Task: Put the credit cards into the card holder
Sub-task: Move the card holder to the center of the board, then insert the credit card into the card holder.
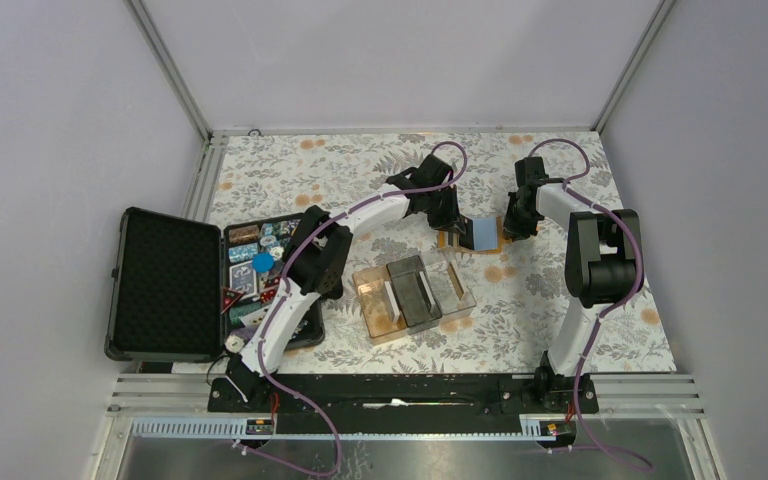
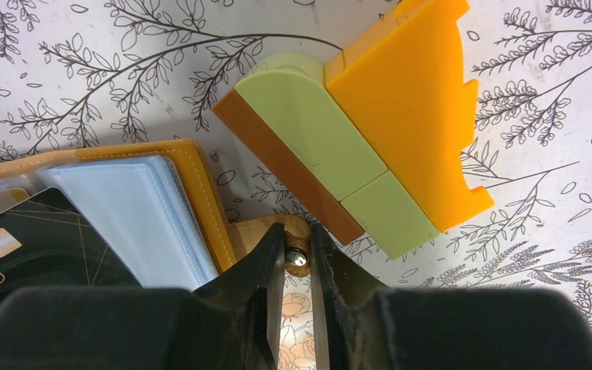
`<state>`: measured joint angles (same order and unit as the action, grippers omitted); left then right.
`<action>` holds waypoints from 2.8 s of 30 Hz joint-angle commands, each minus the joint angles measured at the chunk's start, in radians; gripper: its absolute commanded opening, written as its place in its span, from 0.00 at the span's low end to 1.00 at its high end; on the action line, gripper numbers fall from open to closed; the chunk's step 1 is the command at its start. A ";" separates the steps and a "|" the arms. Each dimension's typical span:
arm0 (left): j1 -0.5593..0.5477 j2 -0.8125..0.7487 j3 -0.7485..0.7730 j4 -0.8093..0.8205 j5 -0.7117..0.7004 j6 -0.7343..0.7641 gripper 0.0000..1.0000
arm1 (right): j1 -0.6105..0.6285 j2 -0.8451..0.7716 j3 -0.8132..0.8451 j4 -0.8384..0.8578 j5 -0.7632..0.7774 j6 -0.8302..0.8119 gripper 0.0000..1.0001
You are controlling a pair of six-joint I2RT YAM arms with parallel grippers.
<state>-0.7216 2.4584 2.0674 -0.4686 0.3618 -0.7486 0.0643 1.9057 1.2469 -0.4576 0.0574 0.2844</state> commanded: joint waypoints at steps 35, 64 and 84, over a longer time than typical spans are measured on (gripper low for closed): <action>-0.006 -0.051 -0.121 0.130 -0.038 -0.131 0.00 | 0.000 -0.137 0.038 -0.073 0.015 0.001 0.47; 0.009 -0.058 -0.120 0.099 -0.043 -0.172 0.00 | -0.001 -0.035 -0.002 -0.018 -0.165 -0.023 0.41; -0.015 -0.034 -0.140 0.258 0.035 -0.257 0.00 | 0.001 0.019 0.011 -0.037 -0.192 -0.031 0.12</action>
<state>-0.7254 2.4409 1.9514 -0.2859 0.3897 -0.9817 0.0578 1.9007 1.2381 -0.4801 -0.1177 0.2611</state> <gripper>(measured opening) 0.024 0.137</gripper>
